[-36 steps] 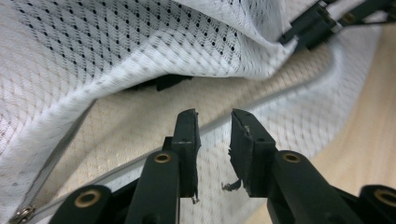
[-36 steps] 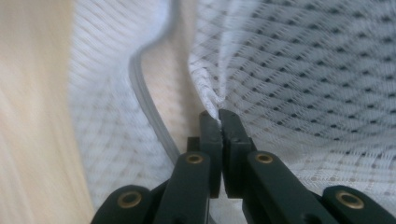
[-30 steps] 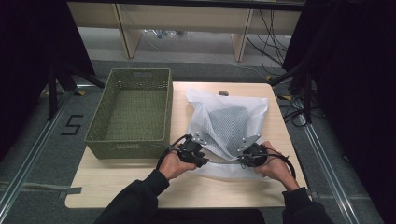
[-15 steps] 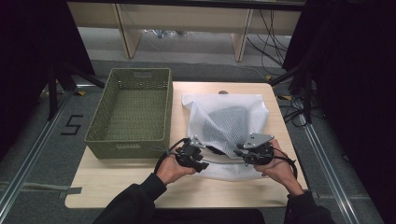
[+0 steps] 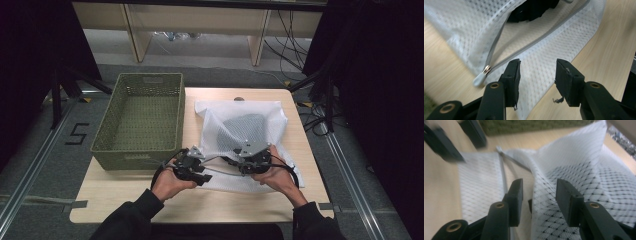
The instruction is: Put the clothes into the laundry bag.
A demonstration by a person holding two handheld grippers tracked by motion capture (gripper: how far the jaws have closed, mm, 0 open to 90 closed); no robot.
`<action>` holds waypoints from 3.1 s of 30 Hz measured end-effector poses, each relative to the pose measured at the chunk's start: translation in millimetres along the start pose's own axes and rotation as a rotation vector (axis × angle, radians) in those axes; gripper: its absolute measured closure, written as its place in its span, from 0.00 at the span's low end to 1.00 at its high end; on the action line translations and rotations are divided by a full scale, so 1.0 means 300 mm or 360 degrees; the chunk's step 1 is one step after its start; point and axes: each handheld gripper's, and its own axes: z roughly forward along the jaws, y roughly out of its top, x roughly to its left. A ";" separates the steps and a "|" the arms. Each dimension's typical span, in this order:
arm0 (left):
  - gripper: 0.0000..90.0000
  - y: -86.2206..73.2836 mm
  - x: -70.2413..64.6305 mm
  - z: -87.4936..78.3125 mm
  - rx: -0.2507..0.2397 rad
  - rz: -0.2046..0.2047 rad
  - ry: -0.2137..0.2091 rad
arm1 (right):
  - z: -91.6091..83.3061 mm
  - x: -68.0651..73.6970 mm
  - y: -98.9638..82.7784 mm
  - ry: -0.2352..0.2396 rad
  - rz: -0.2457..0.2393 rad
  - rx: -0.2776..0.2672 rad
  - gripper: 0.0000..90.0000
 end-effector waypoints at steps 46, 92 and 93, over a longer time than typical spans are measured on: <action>0.43 -0.080 -0.005 -0.048 -0.0172 -0.0082 -0.0033 | -0.080 -0.060 -0.071 0.0070 0.0212 -0.0003 0.65; 0.20 -0.270 0.024 -0.172 -0.0312 -0.0092 0.0159 | -0.184 -0.040 -0.197 -0.0055 0.0557 0.0018 0.42; 0.20 -0.273 0.019 -0.175 -0.0315 -0.0091 0.0149 | -0.188 -0.032 -0.199 -0.0043 0.0537 0.0009 0.42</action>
